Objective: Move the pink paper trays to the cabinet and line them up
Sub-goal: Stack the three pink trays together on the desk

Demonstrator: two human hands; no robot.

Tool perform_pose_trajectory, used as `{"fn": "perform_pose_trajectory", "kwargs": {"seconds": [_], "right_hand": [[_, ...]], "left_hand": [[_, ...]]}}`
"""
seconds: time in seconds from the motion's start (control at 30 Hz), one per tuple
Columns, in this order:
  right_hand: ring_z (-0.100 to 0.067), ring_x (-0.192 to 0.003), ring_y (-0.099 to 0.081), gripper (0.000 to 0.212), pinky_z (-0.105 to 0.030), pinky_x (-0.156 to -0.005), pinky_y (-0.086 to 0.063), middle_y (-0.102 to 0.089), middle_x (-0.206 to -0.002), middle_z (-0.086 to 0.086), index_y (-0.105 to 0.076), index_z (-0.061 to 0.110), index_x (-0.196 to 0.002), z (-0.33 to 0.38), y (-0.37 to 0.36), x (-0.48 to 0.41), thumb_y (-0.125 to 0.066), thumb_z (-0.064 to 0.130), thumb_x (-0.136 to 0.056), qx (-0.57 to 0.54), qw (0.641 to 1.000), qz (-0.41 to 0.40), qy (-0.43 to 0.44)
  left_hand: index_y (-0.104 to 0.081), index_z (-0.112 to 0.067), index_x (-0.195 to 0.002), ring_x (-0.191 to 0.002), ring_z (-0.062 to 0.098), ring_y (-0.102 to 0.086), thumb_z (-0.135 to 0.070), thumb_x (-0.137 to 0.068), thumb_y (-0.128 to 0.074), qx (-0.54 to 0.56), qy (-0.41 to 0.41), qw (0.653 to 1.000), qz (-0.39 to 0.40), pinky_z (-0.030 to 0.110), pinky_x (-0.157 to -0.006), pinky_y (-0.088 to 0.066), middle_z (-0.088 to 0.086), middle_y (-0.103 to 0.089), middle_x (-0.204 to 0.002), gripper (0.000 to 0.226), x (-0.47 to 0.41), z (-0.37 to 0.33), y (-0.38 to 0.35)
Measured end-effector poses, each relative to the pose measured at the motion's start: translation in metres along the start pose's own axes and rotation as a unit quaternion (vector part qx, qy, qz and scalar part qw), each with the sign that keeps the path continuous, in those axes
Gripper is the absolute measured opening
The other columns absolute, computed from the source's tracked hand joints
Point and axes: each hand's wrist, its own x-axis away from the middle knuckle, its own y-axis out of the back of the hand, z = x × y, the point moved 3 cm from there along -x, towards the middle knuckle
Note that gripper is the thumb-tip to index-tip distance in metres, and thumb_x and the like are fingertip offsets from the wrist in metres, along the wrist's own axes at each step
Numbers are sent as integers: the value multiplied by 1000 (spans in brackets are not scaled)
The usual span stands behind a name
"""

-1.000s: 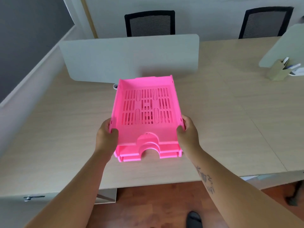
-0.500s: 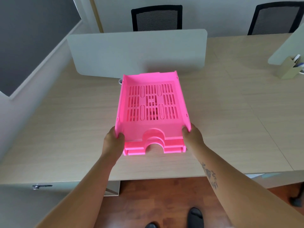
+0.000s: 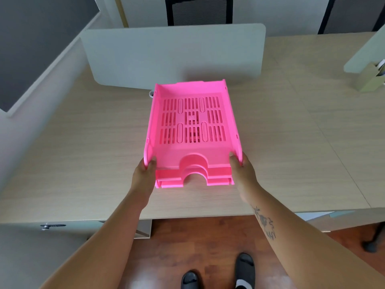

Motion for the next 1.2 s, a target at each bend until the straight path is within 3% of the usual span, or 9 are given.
{"fn": "perform_pose_trajectory", "kwargs": {"seconds": [0.13,0.27,0.37,0.43,0.5,0.6,0.73,0.93,1.2], "right_hand": [[-57,-101,-59,28,-67,-79,-53,-58,-113,-41,-57,4,-106,2,-2,-9,-45,29,-103,-8,1000,-17,12],[-56,-104,-59,20,-68,-81,-52,-58,-119,-38,-59,29,-87,3,-5,-14,-46,35,-102,-12,1000,-3,0],[-49,-105,-64,17,-62,-87,-55,-65,-117,-28,-60,35,-108,-2,-3,-14,-43,38,-104,-31,999,13,-14],[-34,-109,-67,36,-55,-94,-55,-70,-117,-11,-53,28,-134,-10,-1,-14,-41,42,-103,-36,998,29,-33],[-28,-113,-66,51,-55,-97,-54,-69,-122,-3,-46,32,-143,-15,-2,-12,-42,53,-96,-27,998,43,-38],[-27,-114,-66,68,-56,-97,-53,-70,-122,-1,-45,37,-142,-21,-5,-14,-42,67,-81,-33,997,44,-44],[-29,-109,-68,48,-54,-96,-54,-72,-116,-5,-53,27,-137,-14,-8,-18,-41,53,-98,-51,998,33,-35],[-29,-110,-68,56,-54,-98,-54,-72,-118,-3,-53,29,-137,-15,-8,-17,-44,61,-92,-58,998,18,-32],[-18,-130,-54,80,-49,-111,-41,-59,-140,4,-43,35,-147,-26,-11,-2,-57,67,-75,-100,994,29,-36]], "left_hand": [[-50,-16,-142,-92,12,-63,-32,-106,-39,28,4,1000,2,22,-70,-46,7,-69,-114,41,-5,3,-4],[-50,-18,-142,-95,15,-65,-32,-105,-42,52,11,999,10,24,-71,-49,10,-71,-117,41,-13,5,-4],[-51,-17,-143,-104,24,-66,-30,-104,-45,71,19,997,14,37,-88,-53,11,-71,-118,42,-13,9,-3],[-51,-15,-144,-111,28,-65,-28,-103,-46,76,16,997,25,44,-98,-51,12,-71,-119,42,-12,15,0],[-50,-16,-144,-114,28,-65,-32,-103,-47,80,15,996,39,45,-102,-50,12,-71,-120,45,-11,22,1],[-49,-19,-145,-116,28,-64,-38,-101,-49,109,26,993,39,45,-102,-50,11,-70,-124,47,-12,28,-2],[-49,-17,-145,-116,28,-63,-39,-101,-47,105,43,993,22,44,-102,-48,11,-69,-123,49,-21,27,-7],[-48,-16,-145,-115,28,-64,-40,-100,-51,107,39,993,35,46,-103,-49,12,-69,-124,52,-23,26,-4],[-46,-24,-147,-116,20,-64,-56,-99,-42,134,14,990,43,45,-107,-45,7,-68,-129,58,-12,40,-10]]}}
